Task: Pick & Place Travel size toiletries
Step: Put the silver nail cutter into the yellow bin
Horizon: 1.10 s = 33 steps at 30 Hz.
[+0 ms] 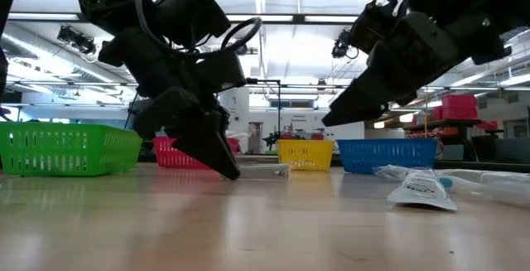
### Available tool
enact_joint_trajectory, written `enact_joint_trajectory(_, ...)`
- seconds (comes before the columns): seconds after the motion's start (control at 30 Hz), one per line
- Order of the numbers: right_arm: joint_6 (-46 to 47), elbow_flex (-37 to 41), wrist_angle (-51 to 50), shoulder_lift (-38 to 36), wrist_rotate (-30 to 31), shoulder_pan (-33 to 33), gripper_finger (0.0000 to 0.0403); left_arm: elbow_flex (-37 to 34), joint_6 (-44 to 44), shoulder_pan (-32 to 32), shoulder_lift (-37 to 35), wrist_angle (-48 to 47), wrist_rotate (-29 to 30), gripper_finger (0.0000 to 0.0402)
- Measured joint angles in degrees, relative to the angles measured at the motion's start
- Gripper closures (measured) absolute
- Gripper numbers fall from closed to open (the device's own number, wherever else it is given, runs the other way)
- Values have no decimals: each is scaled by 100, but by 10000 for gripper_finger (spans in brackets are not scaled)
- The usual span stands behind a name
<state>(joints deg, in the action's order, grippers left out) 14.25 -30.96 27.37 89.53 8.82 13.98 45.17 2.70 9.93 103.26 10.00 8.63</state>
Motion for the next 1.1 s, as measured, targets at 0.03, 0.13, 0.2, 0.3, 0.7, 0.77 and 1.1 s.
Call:
enact_joint_trajectory(0.03, -22, 0, 229, 121, 0, -1, 129, 0, 30, 2, 0, 8, 101, 370)
enact_joint_trajectory(0.13, -148, -4, 790, 481, -52, 0, 124, -7, 259, 1, 2, 148, 288, 374)
enact_joint_trajectory(0.2, -305, -82, 921, 713, -49, 0, 122, -5, 269, 0, 2, 299, 288, 371)
enact_joint_trajectory(0.3, -539, -230, 897, 1021, -45, -45, 121, -7, 269, 11, 2, 631, 259, 356)
enact_joint_trajectory(0.7, -1024, -424, 932, 1312, 476, -110, 130, -2, 276, 13, 7, 811, 294, 364)
enact_joint_trajectory(0.77, -1116, -424, 934, 1312, 500, -118, 130, -1, 275, 13, 4, 812, 294, 361)
enact_joint_trajectory(1.1, -1218, -431, 941, 1312, 405, -281, 135, 7, 91, 20, -2, 1146, 169, 363)
